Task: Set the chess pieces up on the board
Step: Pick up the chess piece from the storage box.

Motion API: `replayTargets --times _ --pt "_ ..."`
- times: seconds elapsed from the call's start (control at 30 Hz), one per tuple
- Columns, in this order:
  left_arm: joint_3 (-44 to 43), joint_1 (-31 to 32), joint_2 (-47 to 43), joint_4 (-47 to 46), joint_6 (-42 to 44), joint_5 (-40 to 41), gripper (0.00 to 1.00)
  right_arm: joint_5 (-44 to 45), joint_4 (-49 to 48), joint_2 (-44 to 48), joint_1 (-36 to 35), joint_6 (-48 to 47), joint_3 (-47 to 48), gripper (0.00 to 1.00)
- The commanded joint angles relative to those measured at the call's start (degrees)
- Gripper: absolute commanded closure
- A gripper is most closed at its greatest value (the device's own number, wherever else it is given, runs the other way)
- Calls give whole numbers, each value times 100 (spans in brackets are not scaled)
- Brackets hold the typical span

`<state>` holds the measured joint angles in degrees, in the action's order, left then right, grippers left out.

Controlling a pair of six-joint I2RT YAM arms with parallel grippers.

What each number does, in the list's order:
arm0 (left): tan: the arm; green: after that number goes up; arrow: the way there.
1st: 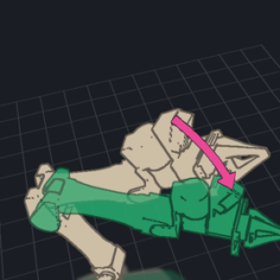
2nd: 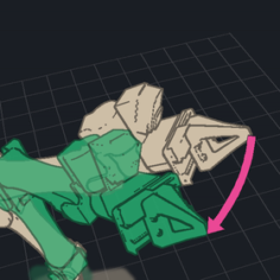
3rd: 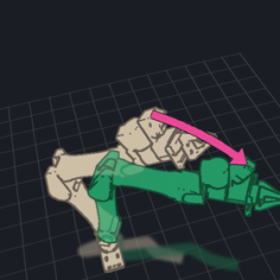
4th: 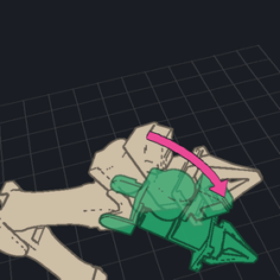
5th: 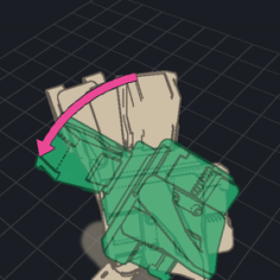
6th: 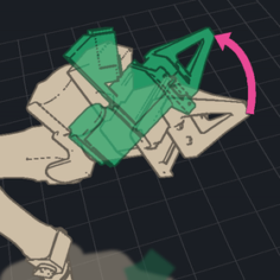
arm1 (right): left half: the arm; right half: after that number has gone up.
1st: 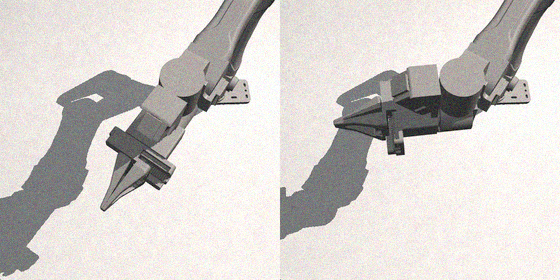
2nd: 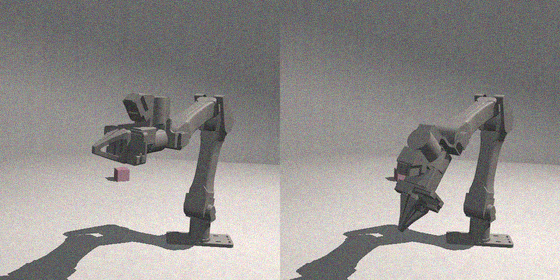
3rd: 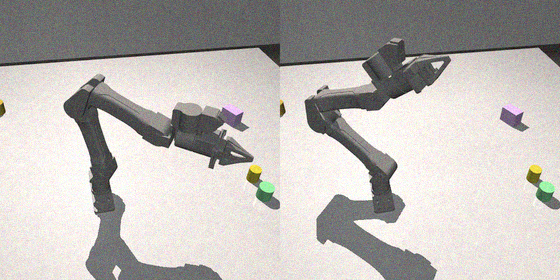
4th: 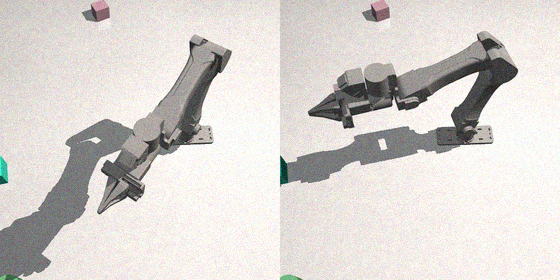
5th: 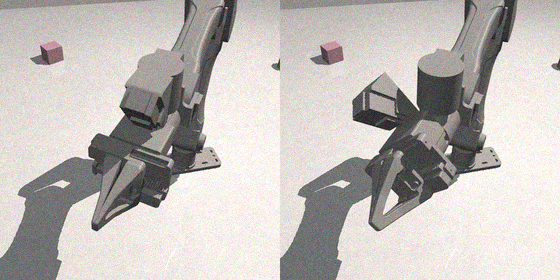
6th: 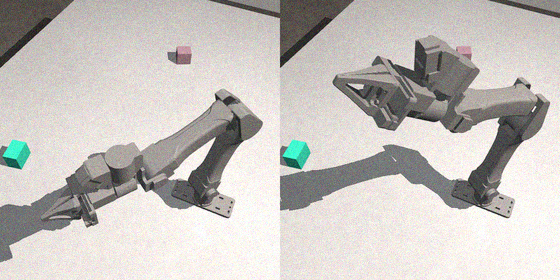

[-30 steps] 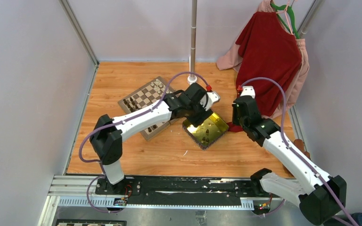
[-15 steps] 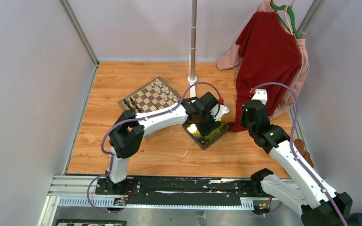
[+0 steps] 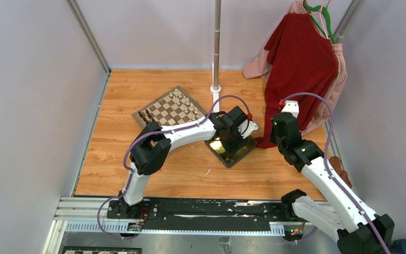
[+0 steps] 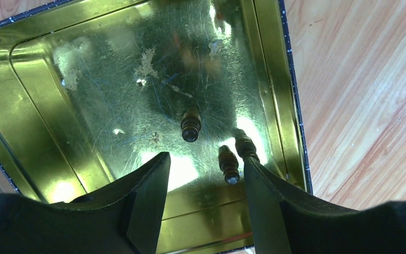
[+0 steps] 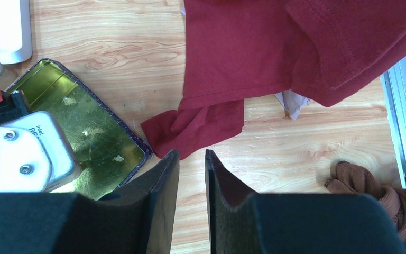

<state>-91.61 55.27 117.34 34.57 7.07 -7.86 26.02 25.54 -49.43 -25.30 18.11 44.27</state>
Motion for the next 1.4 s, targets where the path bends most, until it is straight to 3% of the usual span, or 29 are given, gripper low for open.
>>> replayTargets --times 0.0,0.63,1.37 --pt "-192 46 164 -170 8 47 42 78 95 -13 100 -92 44 71" --pt "-303 46 521 -425 -36 262 46 35 105 -108 114 -187 117 71" --pt "-489 46 661 -424 -163 493 81 -56 13 -181 183 -349 90 71"
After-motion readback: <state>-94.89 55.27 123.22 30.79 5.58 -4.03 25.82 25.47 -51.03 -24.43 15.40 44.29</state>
